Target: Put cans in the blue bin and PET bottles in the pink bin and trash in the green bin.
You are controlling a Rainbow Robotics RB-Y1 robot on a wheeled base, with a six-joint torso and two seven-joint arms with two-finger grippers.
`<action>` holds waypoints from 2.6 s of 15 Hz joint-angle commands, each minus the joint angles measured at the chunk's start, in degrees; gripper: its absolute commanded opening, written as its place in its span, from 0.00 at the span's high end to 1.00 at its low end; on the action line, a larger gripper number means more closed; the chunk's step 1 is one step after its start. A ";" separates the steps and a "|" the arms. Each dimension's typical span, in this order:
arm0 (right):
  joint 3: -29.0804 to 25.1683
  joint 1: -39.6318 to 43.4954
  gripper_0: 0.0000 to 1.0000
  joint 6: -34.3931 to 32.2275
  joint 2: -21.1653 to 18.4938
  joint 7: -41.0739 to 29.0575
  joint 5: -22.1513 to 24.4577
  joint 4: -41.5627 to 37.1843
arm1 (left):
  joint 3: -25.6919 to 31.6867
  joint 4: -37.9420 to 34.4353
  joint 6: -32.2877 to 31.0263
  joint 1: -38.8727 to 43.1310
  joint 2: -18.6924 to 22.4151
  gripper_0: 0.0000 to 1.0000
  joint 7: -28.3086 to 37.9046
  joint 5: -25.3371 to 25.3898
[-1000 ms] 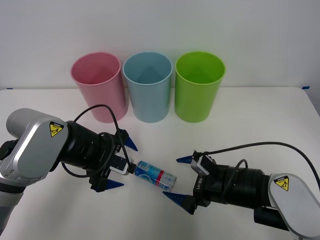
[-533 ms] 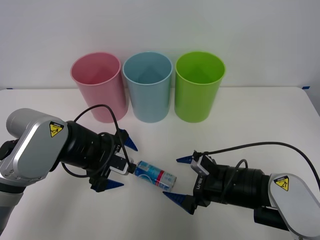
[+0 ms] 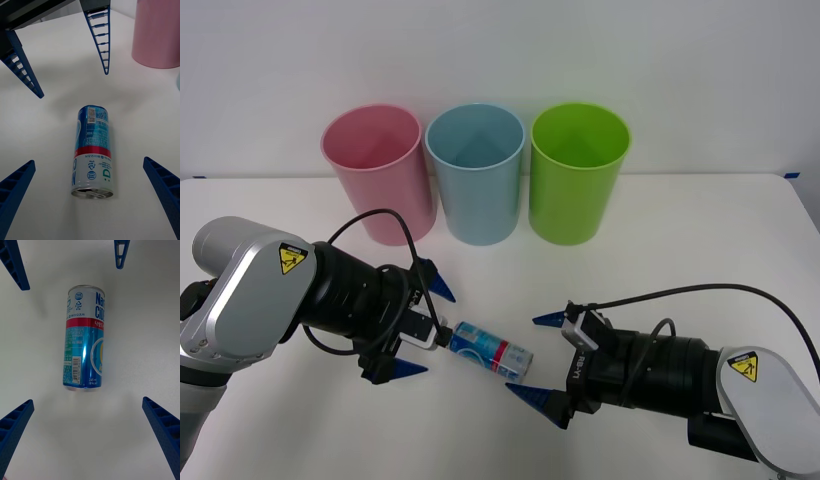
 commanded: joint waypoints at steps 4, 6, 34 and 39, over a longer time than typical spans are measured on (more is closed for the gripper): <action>0.00 0.00 0.00 0.00 0.00 0.00 0.00 0.00 | 0.00 0.00 0.00 0.00 0.00 0.00 0.00 0.00; 0.00 0.00 0.00 0.00 0.00 0.00 0.00 0.00 | 0.00 0.00 0.00 0.00 0.00 0.00 0.00 0.00; 0.00 0.00 0.00 0.00 0.00 0.00 0.00 0.00 | 0.70 0.26 0.00 -0.09 8.79 0.00 5.54 8.00; 0.00 0.00 0.00 0.00 0.00 0.00 0.00 0.00 | 0.70 -0.09 0.00 0.88 13.01 0.00 14.50 8.53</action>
